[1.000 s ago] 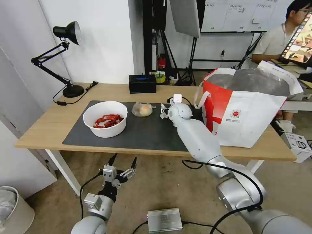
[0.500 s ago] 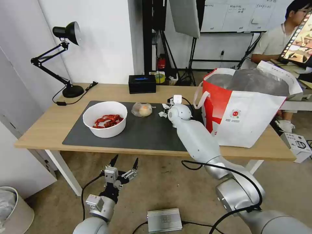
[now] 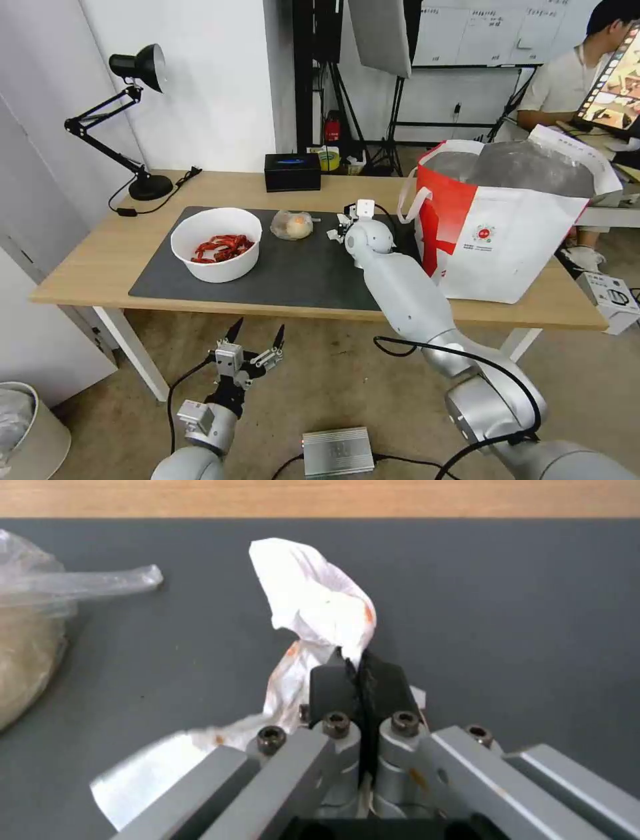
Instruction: Pick up the trash from the table and place it into the takeout bag.
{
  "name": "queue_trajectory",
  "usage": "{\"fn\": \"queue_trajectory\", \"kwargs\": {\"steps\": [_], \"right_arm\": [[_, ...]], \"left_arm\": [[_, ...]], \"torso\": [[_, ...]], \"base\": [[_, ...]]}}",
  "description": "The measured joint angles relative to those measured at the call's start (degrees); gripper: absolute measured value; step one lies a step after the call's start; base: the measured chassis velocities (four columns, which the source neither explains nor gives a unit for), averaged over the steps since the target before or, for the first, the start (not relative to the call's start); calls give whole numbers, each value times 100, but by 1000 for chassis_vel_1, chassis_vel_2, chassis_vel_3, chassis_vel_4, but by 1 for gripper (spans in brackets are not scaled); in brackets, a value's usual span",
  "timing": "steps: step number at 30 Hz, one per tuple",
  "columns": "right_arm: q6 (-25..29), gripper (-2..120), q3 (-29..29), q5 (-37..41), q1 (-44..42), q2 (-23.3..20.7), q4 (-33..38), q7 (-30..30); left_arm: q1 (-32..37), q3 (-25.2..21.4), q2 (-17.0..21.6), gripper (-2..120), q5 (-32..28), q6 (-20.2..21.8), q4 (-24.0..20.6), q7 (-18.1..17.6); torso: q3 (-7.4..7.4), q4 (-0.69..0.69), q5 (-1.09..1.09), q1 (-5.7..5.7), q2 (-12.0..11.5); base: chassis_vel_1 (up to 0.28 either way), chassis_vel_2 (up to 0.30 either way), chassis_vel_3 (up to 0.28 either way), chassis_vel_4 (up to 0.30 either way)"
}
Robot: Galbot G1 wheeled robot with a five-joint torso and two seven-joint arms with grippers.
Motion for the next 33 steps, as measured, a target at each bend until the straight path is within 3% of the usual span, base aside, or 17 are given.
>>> {"fn": "queue_trajectory", "kwargs": {"steps": [14, 26, 33], "right_arm": [[536, 0, -213, 90, -643, -515, 1410, 29], [1978, 0, -327, -1046, -1691, -1210, 2883, -643], [3093, 0, -82, -2025, -2515, -1604, 3670, -980]], "left_arm": [[-36, 35, 18, 100, 1, -1, 15, -3], [-63, 115, 31, 100, -5, -1, 80, -7], [-95, 205, -10, 100, 23, -1, 157, -6]], "torso": [[-1, -1, -1, 0, 0], [-1, -2, -1, 0, 0], [-2, -2, -1, 0, 0]], "base": [[0, 0, 0, 0], [0, 0, 0, 0], [0, 0, 0, 0]]}}
